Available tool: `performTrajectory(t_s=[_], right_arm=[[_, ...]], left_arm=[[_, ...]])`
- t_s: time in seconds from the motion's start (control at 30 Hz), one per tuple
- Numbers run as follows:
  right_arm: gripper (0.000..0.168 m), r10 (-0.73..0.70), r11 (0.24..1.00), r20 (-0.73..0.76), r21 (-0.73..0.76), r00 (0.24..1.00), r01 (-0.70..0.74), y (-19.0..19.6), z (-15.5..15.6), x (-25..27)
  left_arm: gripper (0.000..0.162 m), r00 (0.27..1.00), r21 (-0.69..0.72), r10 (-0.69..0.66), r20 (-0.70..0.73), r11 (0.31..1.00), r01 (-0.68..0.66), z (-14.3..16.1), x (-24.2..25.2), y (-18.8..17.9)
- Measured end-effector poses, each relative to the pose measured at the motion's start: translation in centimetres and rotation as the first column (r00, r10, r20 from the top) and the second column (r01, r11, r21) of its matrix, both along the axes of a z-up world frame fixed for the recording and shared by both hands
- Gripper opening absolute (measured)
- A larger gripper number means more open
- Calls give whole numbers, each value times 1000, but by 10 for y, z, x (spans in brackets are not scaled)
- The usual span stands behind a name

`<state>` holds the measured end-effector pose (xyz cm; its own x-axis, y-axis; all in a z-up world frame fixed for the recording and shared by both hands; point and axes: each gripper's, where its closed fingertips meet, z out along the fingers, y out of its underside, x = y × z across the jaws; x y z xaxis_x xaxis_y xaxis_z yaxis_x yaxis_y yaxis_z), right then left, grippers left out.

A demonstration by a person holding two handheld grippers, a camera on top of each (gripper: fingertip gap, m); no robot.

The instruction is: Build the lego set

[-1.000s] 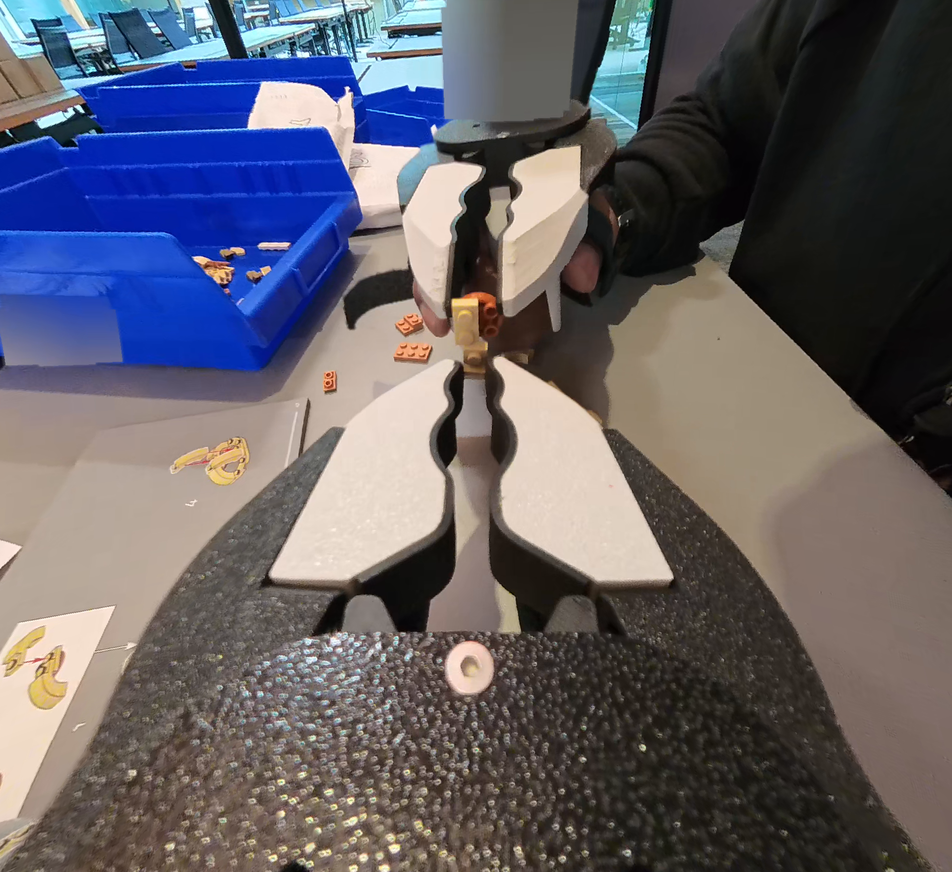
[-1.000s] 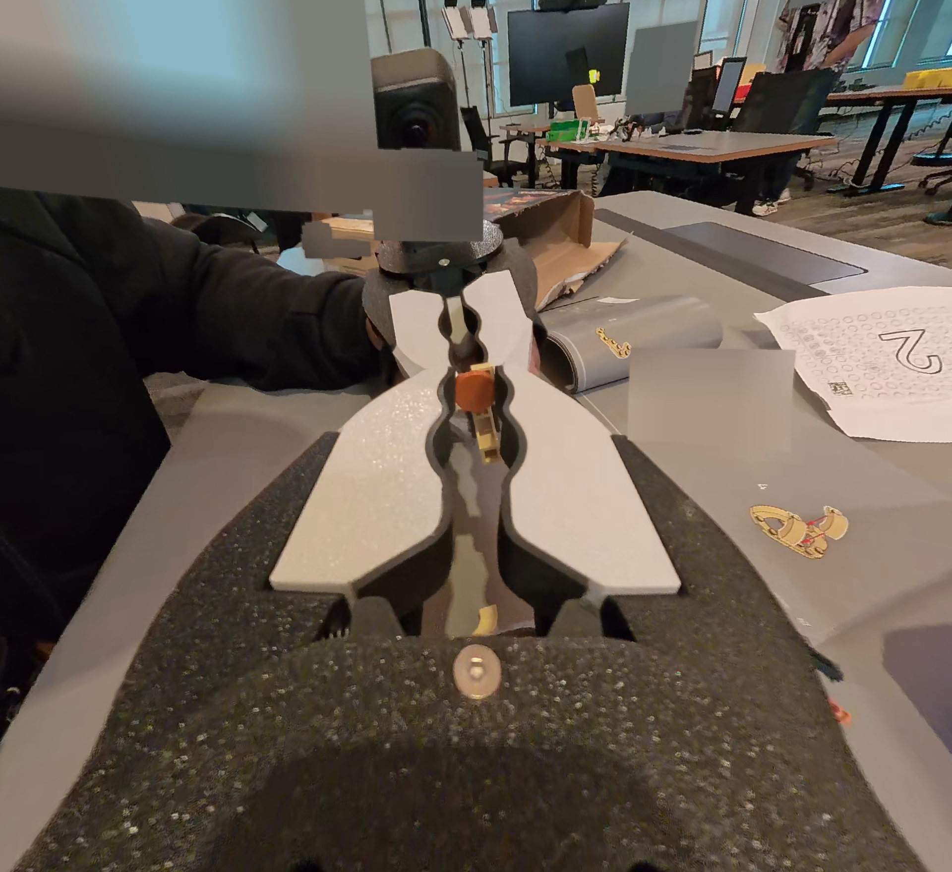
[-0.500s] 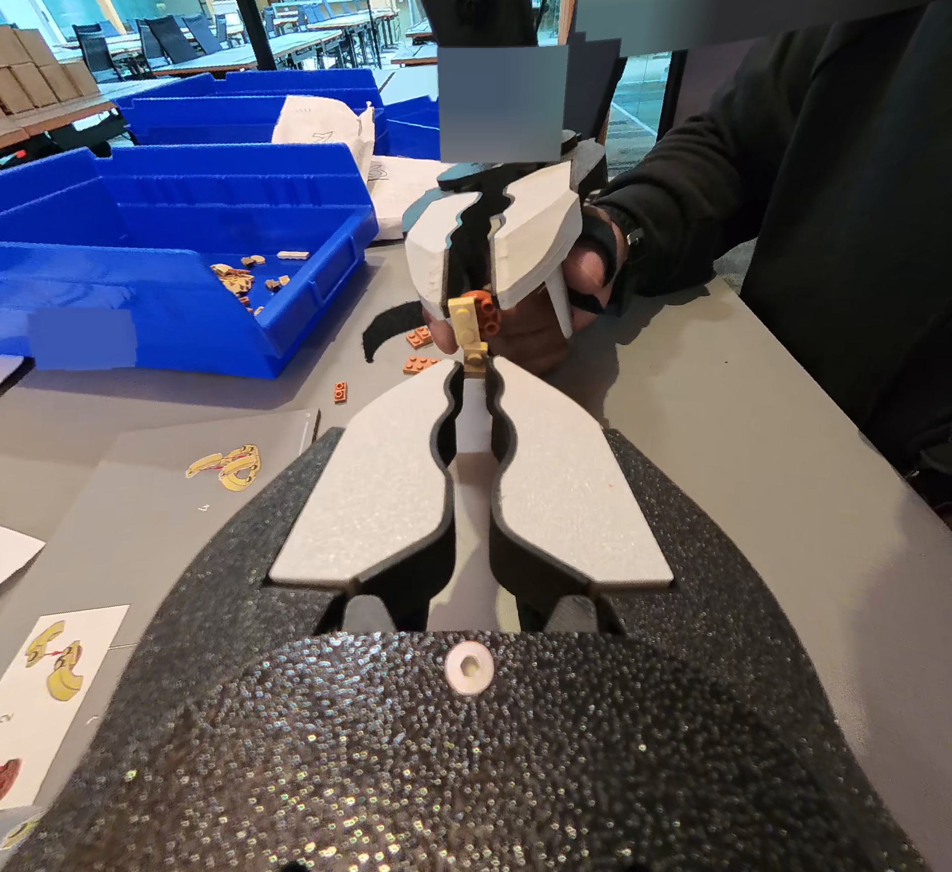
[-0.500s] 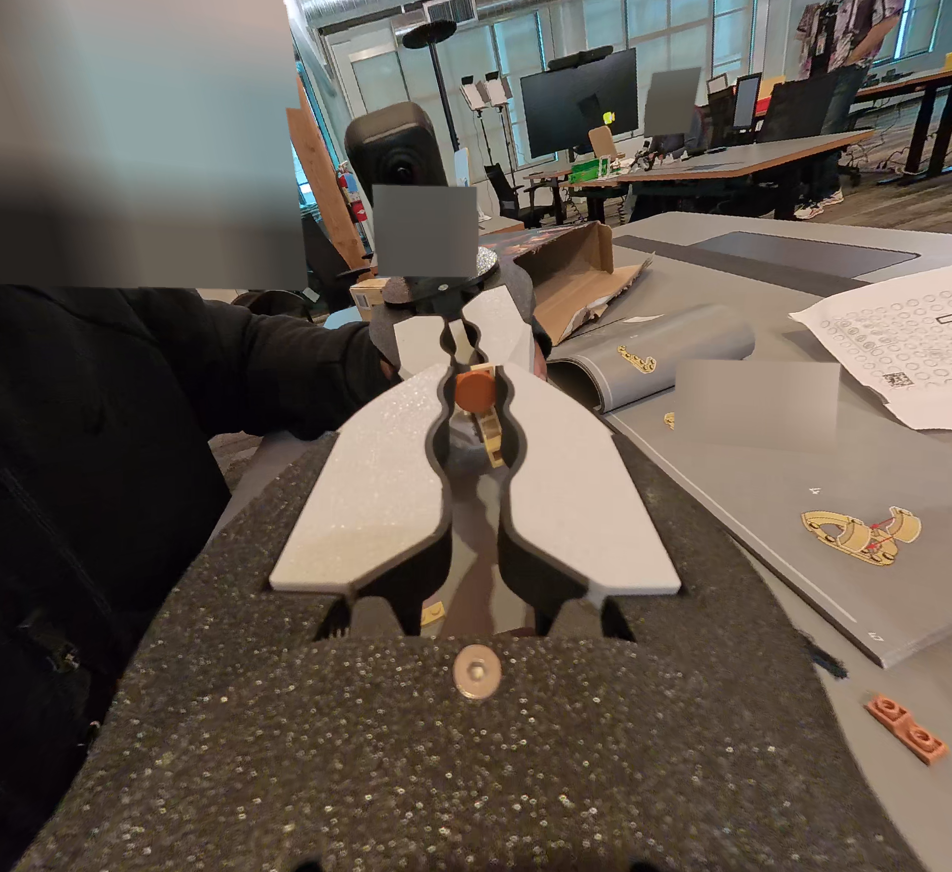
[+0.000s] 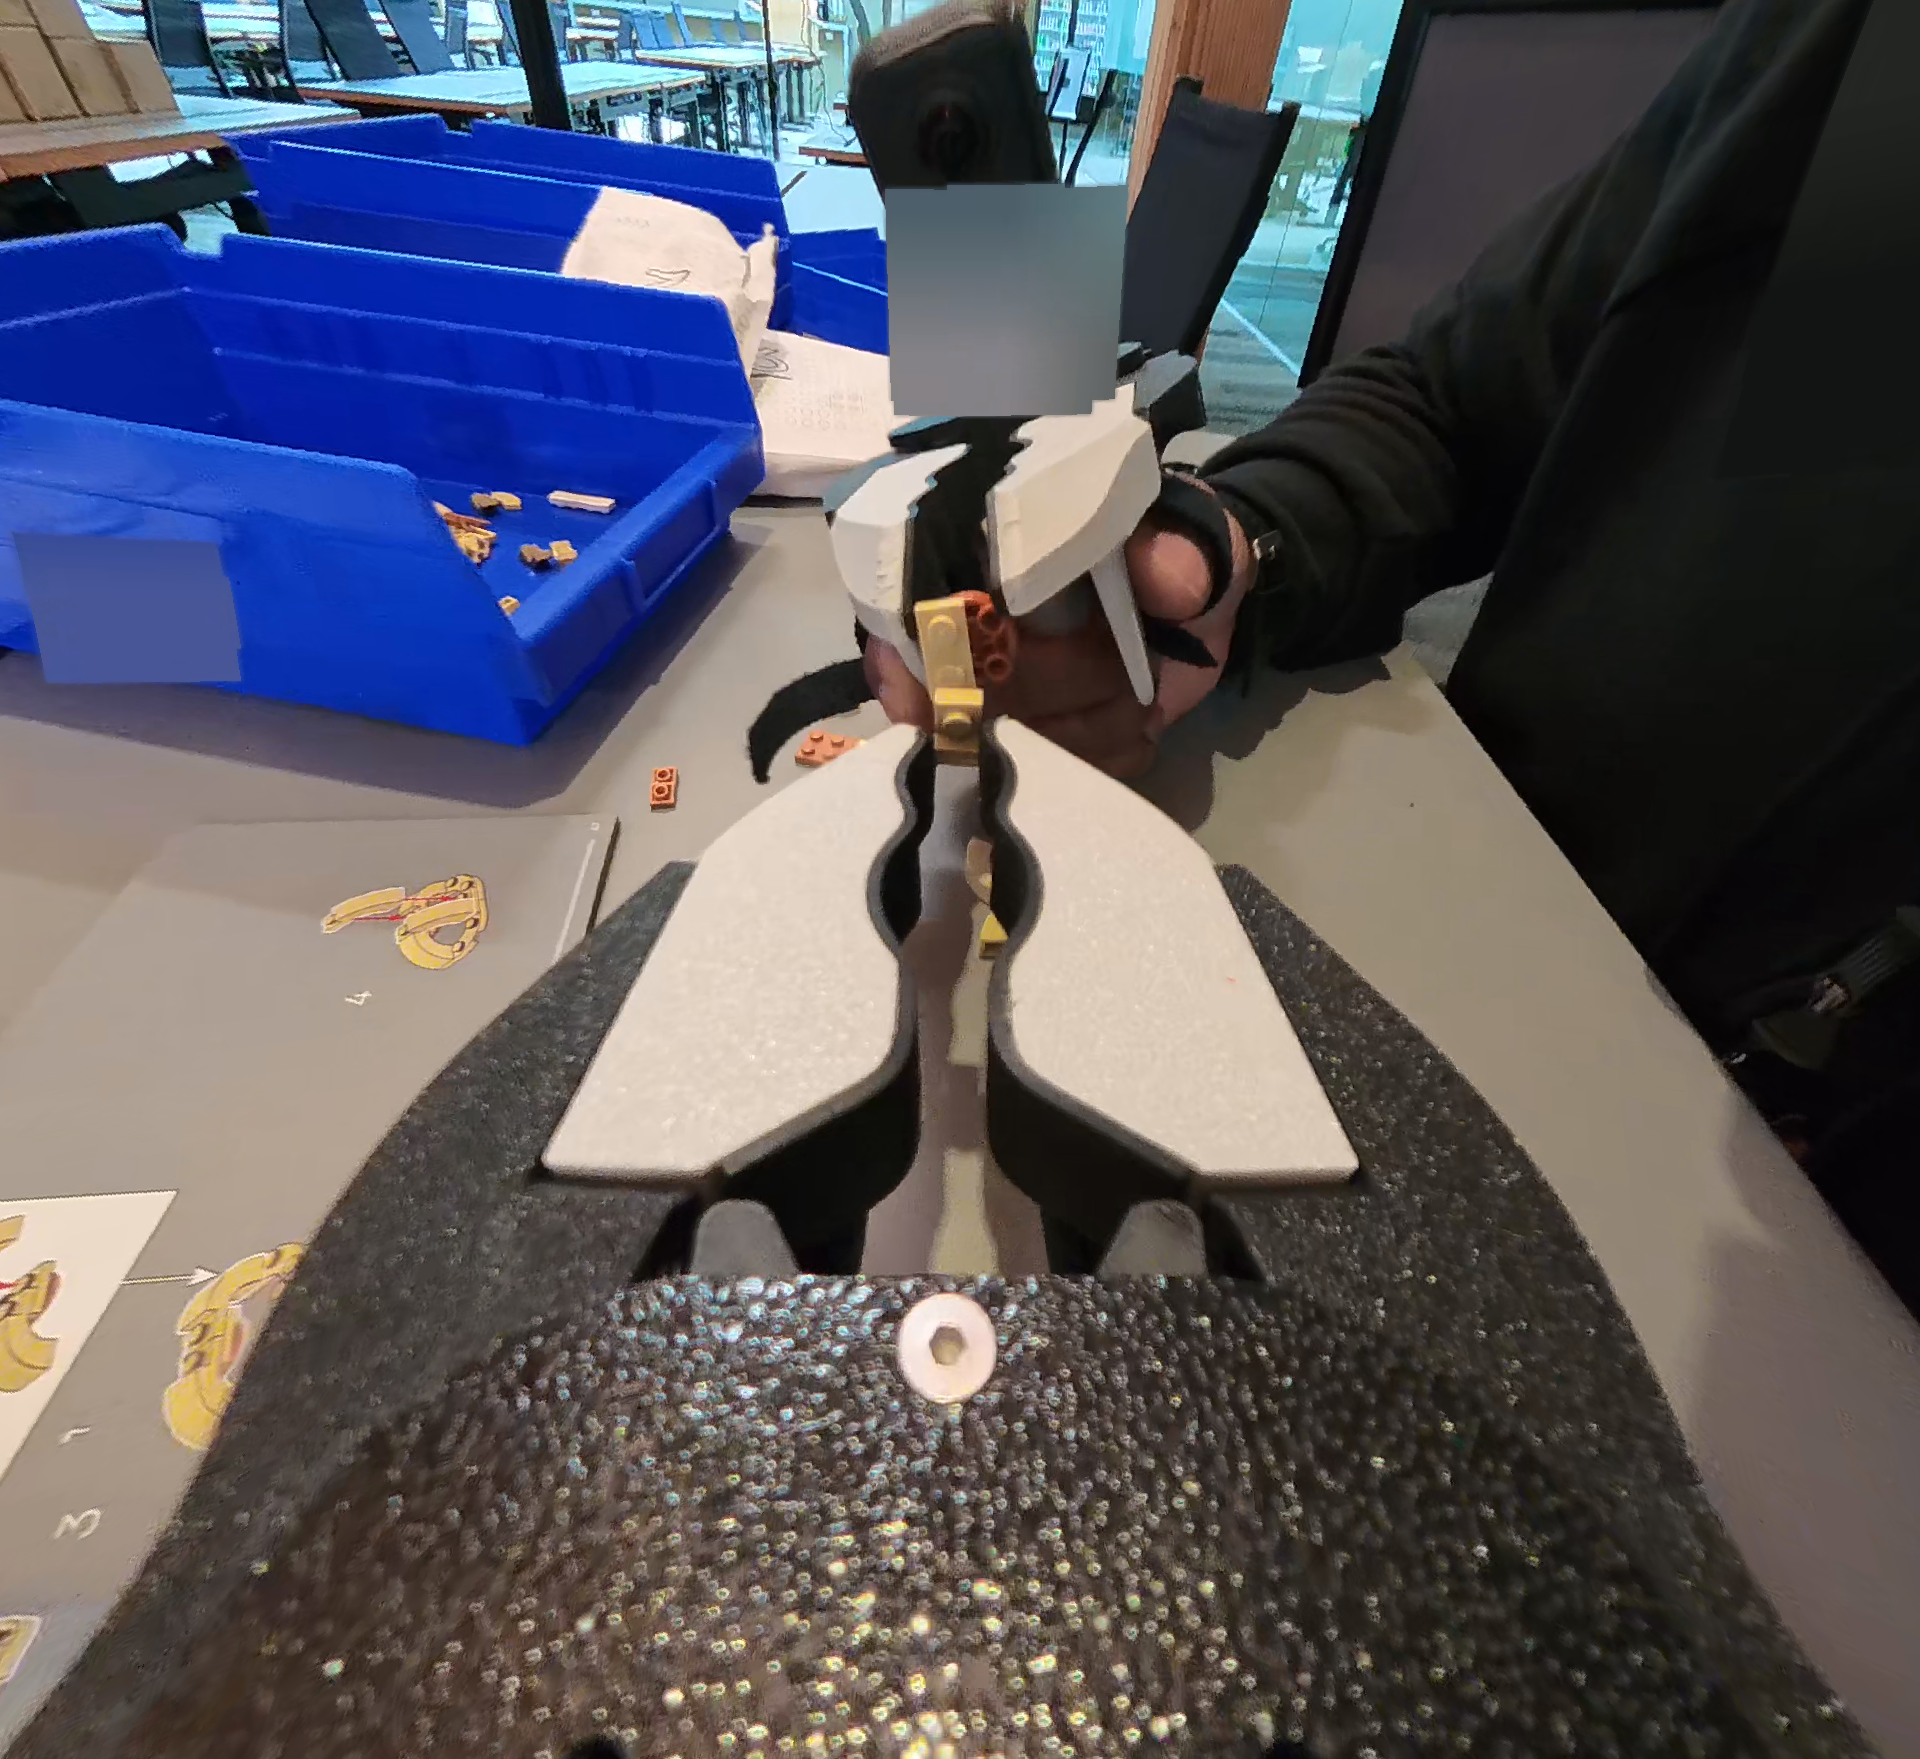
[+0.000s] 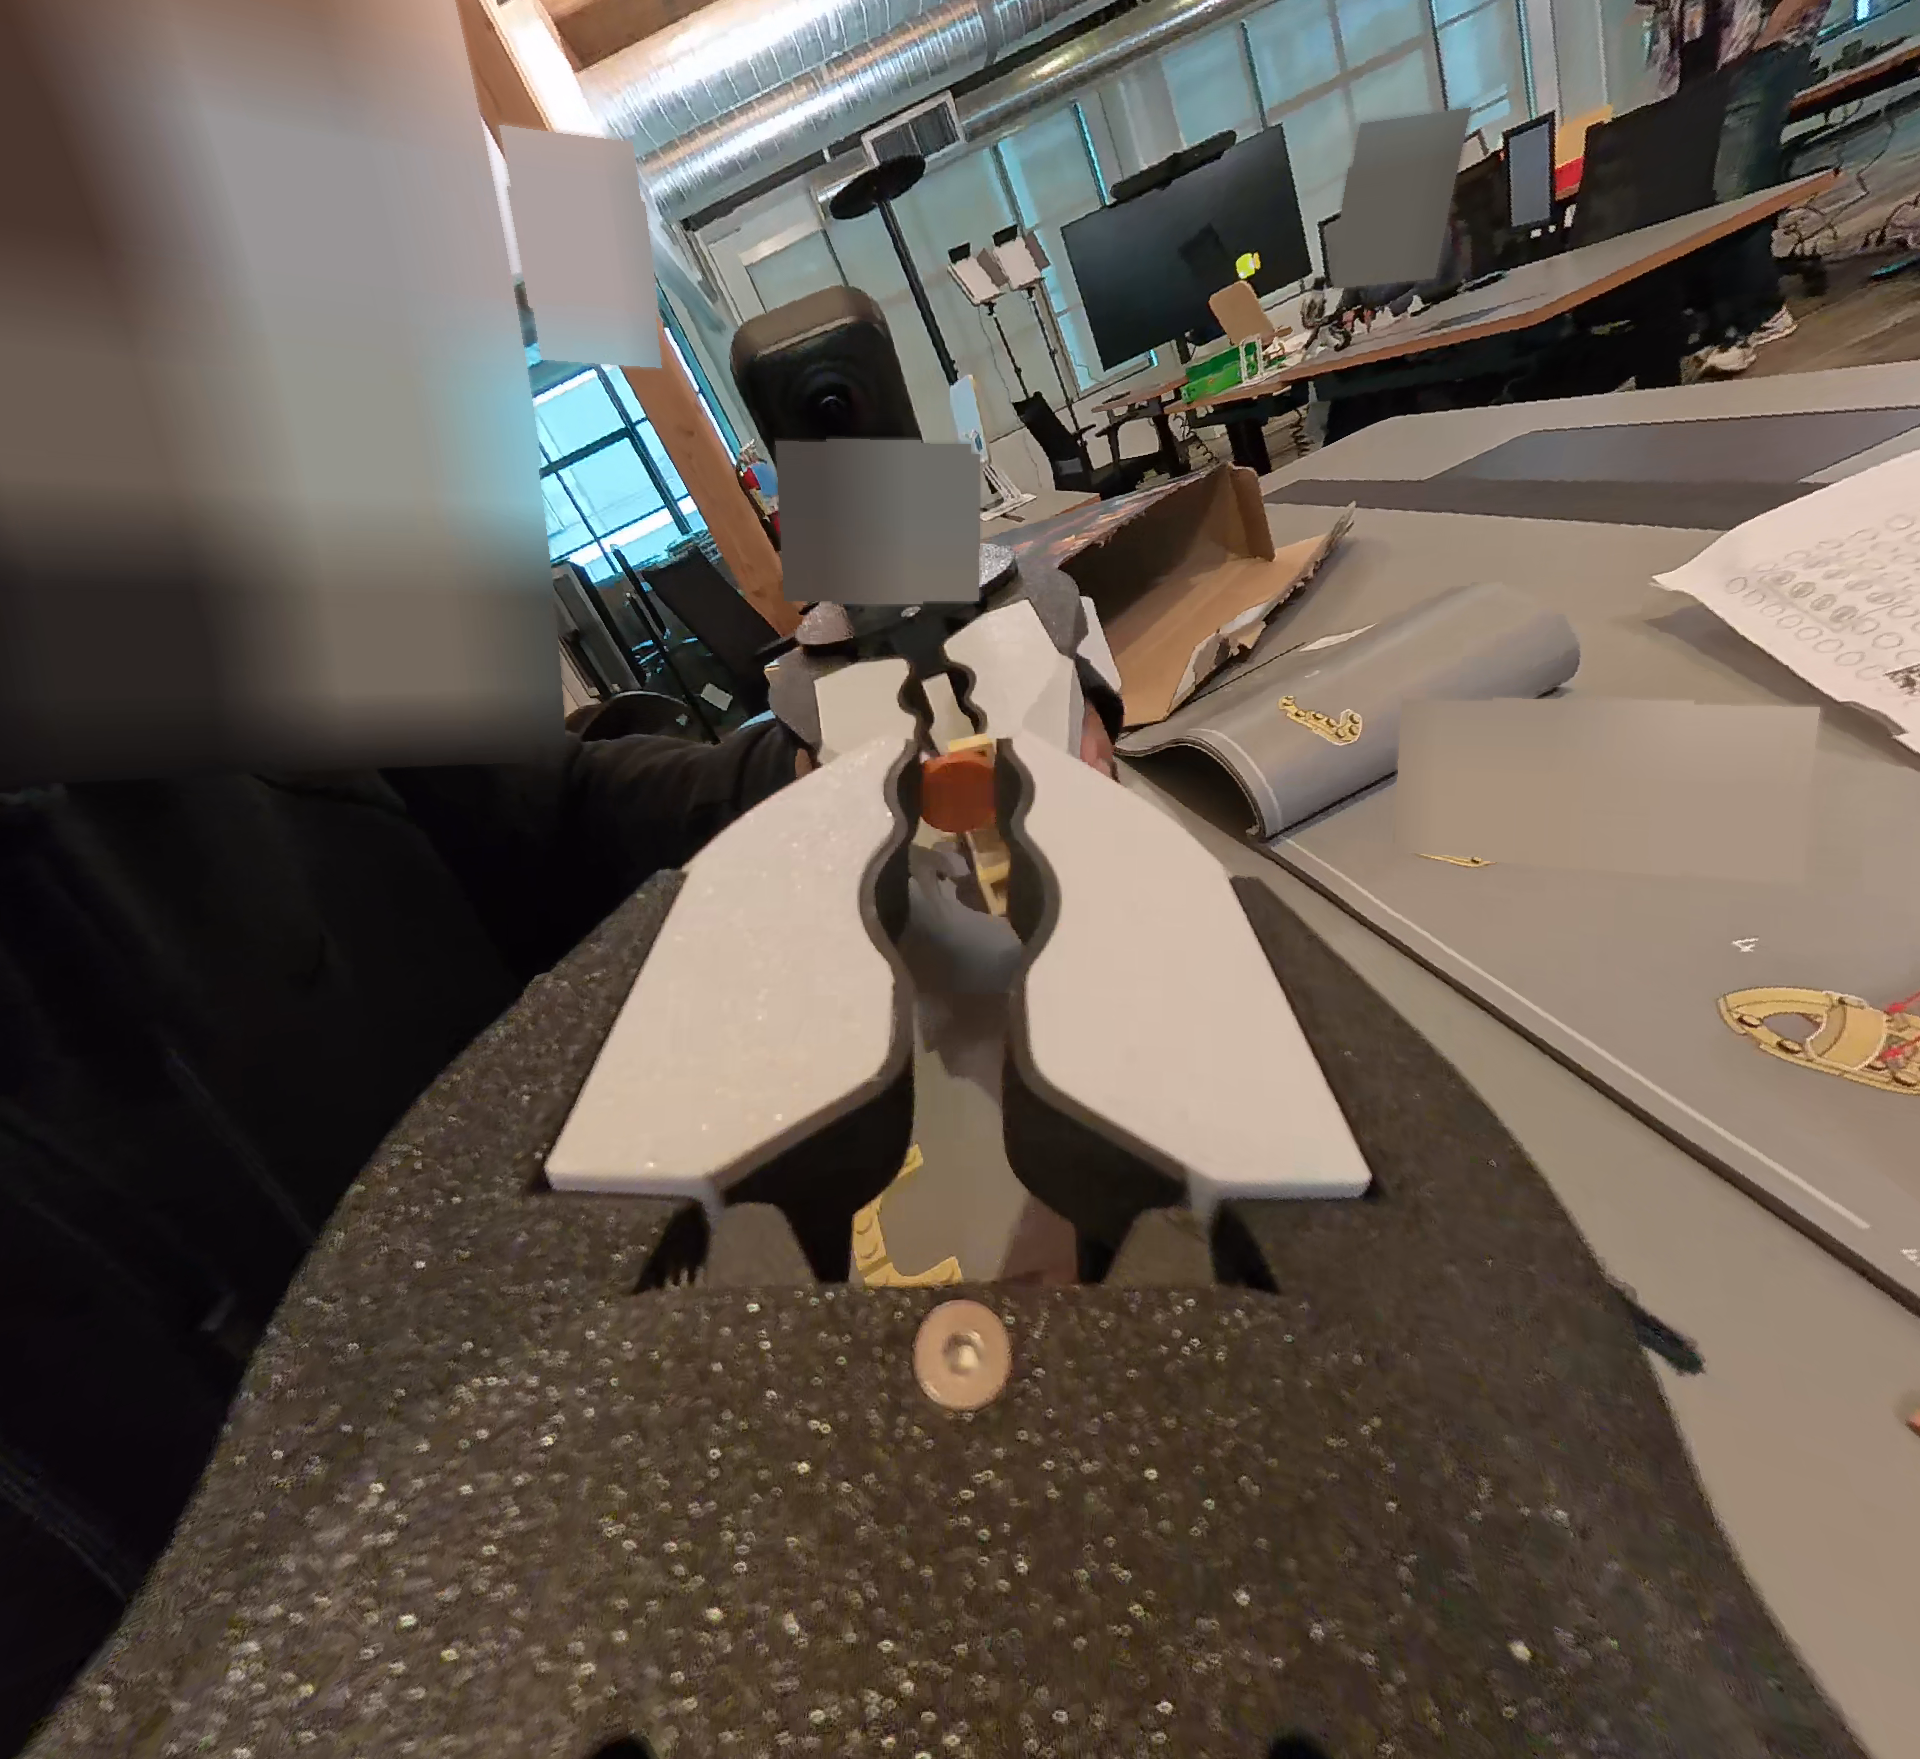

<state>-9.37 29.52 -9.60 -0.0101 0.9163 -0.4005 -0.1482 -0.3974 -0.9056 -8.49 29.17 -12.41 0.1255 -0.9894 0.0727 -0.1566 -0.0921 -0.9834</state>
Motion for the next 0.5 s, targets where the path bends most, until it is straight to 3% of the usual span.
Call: performTrajectory(t_s=[0.5], right_arm=[[12,8,999,-18,-38,1000,-8,-1,0,-1]], left_arm=[[7,1000,3,13,-1,1000,-13,1,2,0]])
